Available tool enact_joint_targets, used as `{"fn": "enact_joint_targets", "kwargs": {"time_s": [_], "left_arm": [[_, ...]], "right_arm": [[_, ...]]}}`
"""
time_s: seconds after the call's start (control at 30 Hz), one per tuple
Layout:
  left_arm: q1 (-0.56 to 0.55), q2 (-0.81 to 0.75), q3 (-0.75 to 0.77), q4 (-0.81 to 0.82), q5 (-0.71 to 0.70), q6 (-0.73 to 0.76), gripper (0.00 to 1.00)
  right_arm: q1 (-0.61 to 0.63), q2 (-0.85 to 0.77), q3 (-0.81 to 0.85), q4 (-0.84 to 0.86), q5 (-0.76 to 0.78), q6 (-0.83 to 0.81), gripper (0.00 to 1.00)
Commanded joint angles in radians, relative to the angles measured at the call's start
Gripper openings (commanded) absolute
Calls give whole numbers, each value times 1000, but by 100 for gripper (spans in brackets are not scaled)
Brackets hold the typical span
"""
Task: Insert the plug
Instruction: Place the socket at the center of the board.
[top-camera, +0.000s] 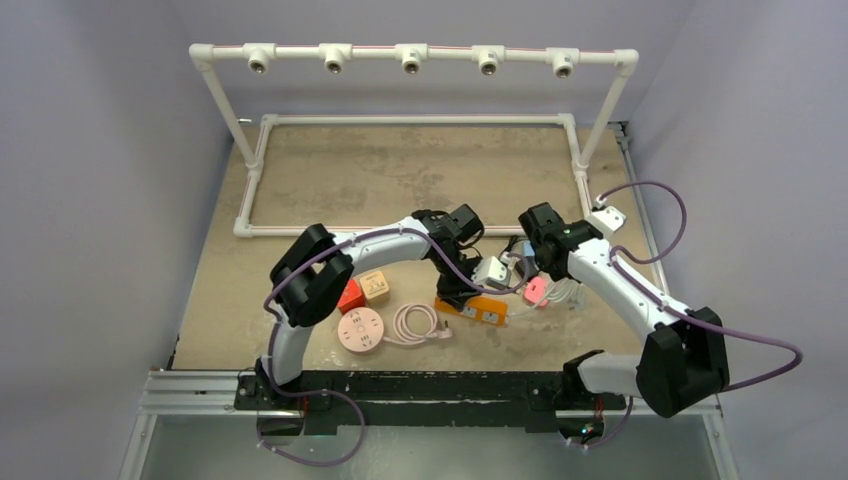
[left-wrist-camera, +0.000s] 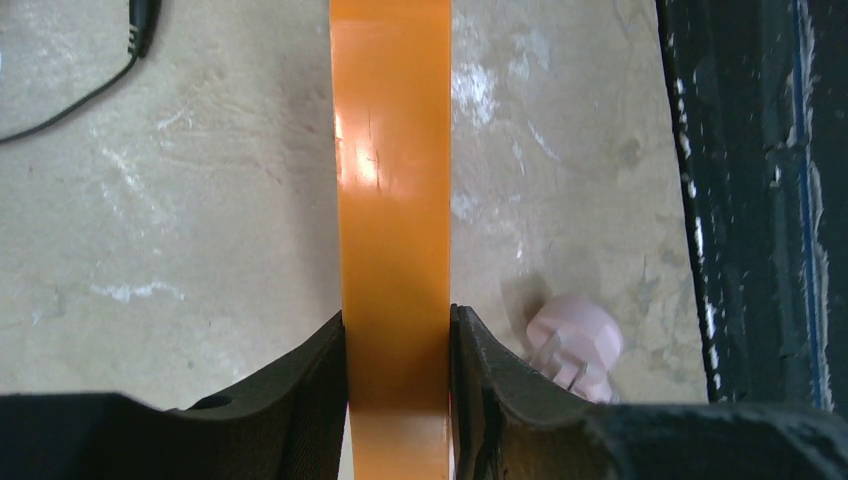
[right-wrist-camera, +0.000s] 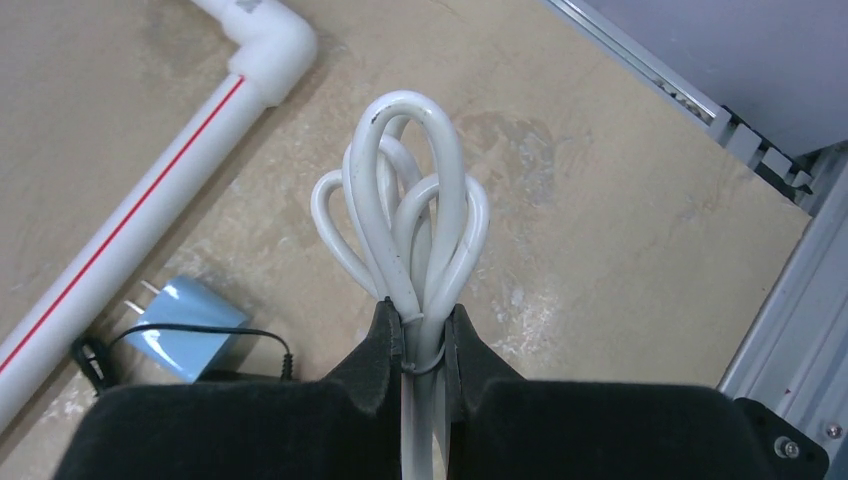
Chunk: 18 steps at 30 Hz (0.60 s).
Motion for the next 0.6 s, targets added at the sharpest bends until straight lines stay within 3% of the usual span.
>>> {"fn": "enact_joint_targets", "kwargs": {"time_s": [0.0, 0.3, 0.4, 0.47, 0.57], "left_arm": [[-23, 92, 52, 12, 25, -116, 2], [-21, 175, 52, 112, -63, -203, 5], [-22, 173, 45, 121, -60, -214, 15], [-21, 171, 42, 132, -74, -229, 29], [-18, 143, 16, 193, -108, -262, 40]], "right_arm": [[-50, -18, -5, -6, 42, 21, 7], [-60, 19, 11, -33, 35, 39, 66], [-60, 20, 11, -21, 10, 21, 74], [-60, 16, 16, -6, -5, -6, 74], [-57, 8, 19, 47, -30, -74, 72]]}}
